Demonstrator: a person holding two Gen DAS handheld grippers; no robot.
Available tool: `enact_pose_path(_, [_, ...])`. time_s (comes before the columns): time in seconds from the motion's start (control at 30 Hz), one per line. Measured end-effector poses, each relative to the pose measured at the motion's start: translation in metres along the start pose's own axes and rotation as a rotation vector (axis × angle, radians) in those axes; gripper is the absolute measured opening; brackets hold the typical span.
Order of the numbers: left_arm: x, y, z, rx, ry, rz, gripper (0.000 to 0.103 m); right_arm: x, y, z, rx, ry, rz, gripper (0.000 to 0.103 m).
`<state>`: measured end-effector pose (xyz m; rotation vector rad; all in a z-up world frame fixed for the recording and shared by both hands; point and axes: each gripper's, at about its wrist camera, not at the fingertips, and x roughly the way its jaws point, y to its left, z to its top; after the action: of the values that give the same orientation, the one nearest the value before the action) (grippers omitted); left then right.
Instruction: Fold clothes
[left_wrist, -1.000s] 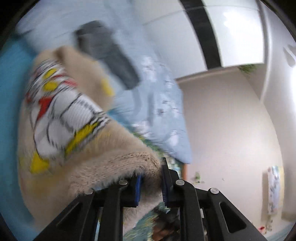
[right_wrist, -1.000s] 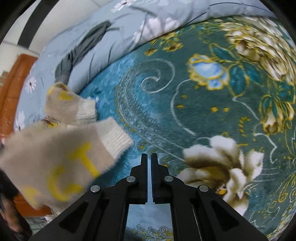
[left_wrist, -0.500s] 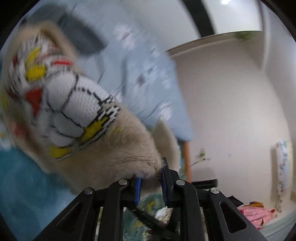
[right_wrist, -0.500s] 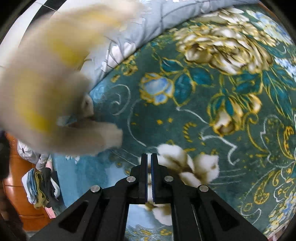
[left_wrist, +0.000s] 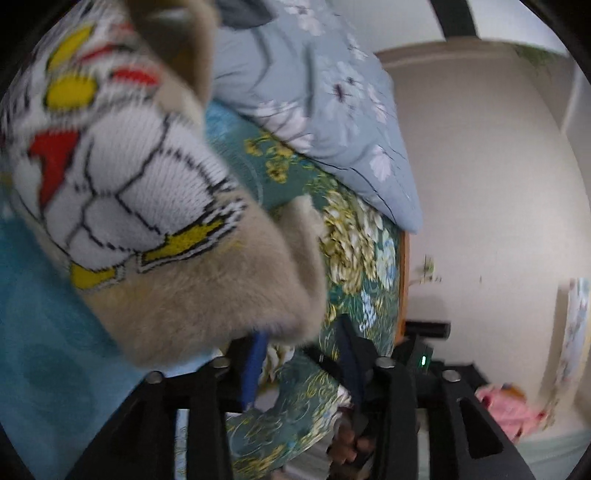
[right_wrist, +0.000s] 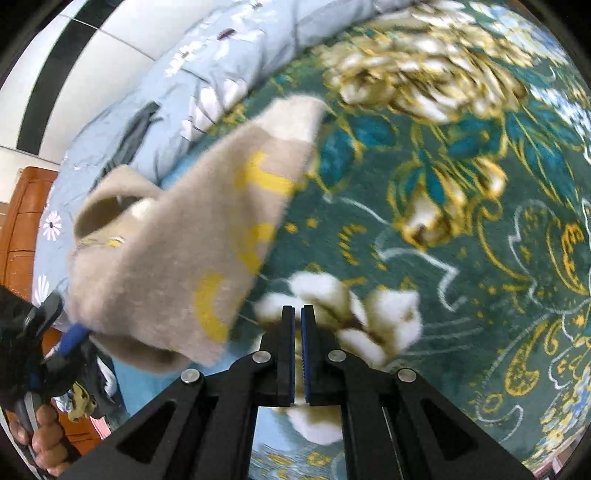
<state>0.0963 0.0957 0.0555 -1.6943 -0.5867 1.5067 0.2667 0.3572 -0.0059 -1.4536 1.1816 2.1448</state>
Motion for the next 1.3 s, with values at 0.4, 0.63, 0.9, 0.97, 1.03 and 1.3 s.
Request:
enact_pose_path(0.4, [-0.092,-0.025,0.103,0.438,-0.319,0.675,0.06,0.003,0.083,0.034,0.035,-0.065,0.124,0.073])
enact_pose_path(0.63, [-0.053,0.016,0.172,0.519,-0.21,0.93,0.06,0.037,0.092,0.038,0.056,0.01,0.037,0.073])
enact_pose_path(0.9, [-0.009,0.033,0.192,0.64,-0.149,1.047,0.051,0.054,0.058,0.024,0.158,0.091,0.036,0.032])
enact_pose_path(0.97, [-0.018,0.034,0.194,0.593,-0.187,1.015,0.017,0.053,0.052,0.018,0.175,0.095,0.049,0.018])
enact_pose_path(1.03, [-0.032,0.038,0.199,0.522,-0.228,0.957,0.013,0.047,0.05,0.016,0.175,0.082,0.044,0.014])
enact_pose_path(1.3, [-0.137,-0.001,0.185,0.334,-0.443,0.587,0.011,-0.031,0.062,0.062,0.096,-0.125,0.052,0.01])
